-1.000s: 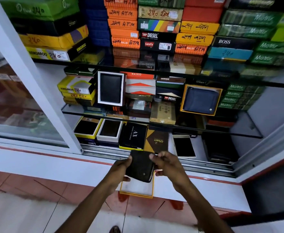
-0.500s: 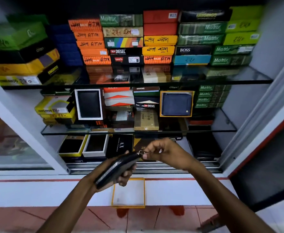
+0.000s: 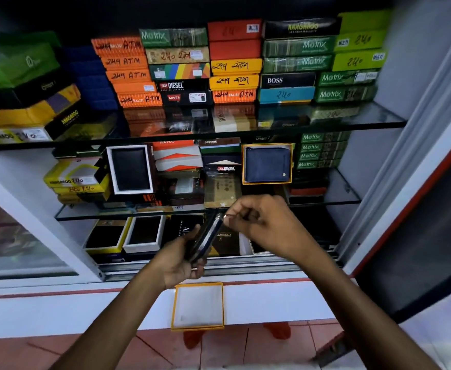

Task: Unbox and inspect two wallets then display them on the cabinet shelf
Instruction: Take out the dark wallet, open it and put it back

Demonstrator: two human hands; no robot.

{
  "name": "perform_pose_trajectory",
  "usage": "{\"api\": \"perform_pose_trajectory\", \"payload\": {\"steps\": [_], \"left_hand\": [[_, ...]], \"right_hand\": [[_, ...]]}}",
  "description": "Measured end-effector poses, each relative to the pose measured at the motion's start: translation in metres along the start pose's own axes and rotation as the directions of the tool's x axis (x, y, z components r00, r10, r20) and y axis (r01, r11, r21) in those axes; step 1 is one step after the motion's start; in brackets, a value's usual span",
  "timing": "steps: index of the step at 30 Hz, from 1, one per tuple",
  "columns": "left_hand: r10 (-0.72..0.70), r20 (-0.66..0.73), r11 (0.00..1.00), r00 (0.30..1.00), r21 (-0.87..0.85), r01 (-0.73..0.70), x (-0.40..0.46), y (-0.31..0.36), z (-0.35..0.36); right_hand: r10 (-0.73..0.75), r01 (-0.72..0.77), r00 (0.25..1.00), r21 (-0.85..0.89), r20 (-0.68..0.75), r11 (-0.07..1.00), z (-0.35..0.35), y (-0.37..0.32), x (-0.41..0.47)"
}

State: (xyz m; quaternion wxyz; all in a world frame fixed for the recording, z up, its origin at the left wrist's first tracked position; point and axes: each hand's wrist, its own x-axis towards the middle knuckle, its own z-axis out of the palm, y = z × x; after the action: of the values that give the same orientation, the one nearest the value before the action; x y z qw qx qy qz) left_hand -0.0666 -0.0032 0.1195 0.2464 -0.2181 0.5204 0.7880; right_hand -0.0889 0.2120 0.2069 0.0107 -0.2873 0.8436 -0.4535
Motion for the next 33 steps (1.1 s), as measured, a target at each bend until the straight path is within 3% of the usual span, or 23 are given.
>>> {"api": "perform_pose_trajectory", "payload": {"steps": [3,6,10,15,21,28,33], "left_hand": [[-0.037,0.051,0.996,0.998,0.082,0.033,-0.005,-0.002,-0.009],[-0.029,0.125,0.998,0.992,0.054,0.022,-0.013,-0.003,-0.013],[0.013,0.0,1.0,1.0,-0.025,-0.013,-0.016,0.003,-0.004],[0.048,-0.133,0.976,0.99,-0.205,-0.075,-0.012,0.017,0.011],[0.107,-0.113,0.923,0.988,-0.359,-0.141,-0.007,0.032,0.044],[0.17,-0.131,0.836,0.977,-0.506,-0.213,-0.006,0.033,0.059],[0.227,-0.144,0.818,0.963,-0.508,-0.269,-0.007,0.024,0.054]], "right_hand": [[0.085,-0.089,0.989,-0.03,-0.118,0.996,-0.006,0.02,0.005],[0.129,-0.145,0.974,-0.075,-0.185,0.987,-0.009,0.033,0.007],[0.126,-0.164,0.96,-0.139,-0.25,0.977,-0.008,0.034,0.004],[-0.024,-0.08,0.948,-0.31,-0.318,0.947,-0.001,0.018,-0.01],[-0.083,-0.02,0.948,-0.319,-0.308,0.948,0.031,0.004,-0.022],[-0.073,-0.06,0.921,-0.326,-0.384,0.944,0.028,0.009,-0.023],[-0.067,-0.103,0.896,-0.352,-0.439,0.93,0.012,0.019,-0.017]]}}
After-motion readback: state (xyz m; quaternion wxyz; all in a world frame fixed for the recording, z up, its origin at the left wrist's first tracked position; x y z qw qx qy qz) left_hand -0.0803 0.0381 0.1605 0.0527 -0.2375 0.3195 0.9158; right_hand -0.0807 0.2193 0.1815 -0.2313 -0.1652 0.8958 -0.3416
